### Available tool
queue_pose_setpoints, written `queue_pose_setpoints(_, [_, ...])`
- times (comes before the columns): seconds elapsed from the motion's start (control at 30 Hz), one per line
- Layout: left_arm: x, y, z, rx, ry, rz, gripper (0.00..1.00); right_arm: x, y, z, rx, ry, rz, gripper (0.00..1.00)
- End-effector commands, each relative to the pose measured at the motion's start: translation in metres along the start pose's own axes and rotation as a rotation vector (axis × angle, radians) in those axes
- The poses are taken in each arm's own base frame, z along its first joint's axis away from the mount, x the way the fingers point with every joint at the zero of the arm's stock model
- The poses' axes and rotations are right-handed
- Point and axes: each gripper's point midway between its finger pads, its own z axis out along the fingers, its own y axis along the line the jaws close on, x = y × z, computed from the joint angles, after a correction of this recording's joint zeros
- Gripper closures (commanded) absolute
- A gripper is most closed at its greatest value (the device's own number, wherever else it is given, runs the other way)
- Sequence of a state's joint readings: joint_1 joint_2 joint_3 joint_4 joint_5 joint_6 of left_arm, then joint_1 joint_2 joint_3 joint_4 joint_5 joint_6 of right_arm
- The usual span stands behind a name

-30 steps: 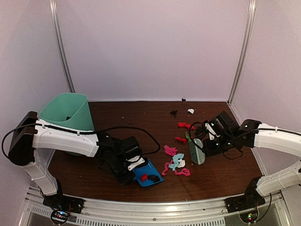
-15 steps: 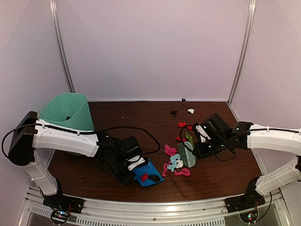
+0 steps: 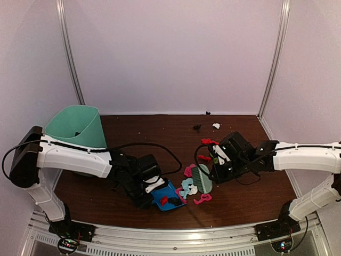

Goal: Sweep away the paper scraps from the table
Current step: Sweep the paper scraps into the dustpan.

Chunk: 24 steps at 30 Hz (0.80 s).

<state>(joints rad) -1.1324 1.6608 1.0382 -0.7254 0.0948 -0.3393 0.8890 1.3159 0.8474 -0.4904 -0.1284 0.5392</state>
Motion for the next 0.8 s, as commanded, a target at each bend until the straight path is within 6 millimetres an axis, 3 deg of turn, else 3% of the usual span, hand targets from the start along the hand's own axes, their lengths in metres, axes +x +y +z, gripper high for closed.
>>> queue_pose_setpoints(0.0, [-0.009,-0.005,0.003,0.018,-0.026,0.009,1.0,0.0,0.017,0.003,-0.047,0.017,-0.005,1.0])
queue_pose_setpoints(0.77, [-0.012,-0.006,0.004,0.023,-0.033,0.011,1.0,-0.004,0.073,0.009,-0.287,0.02,0.017,1.0])
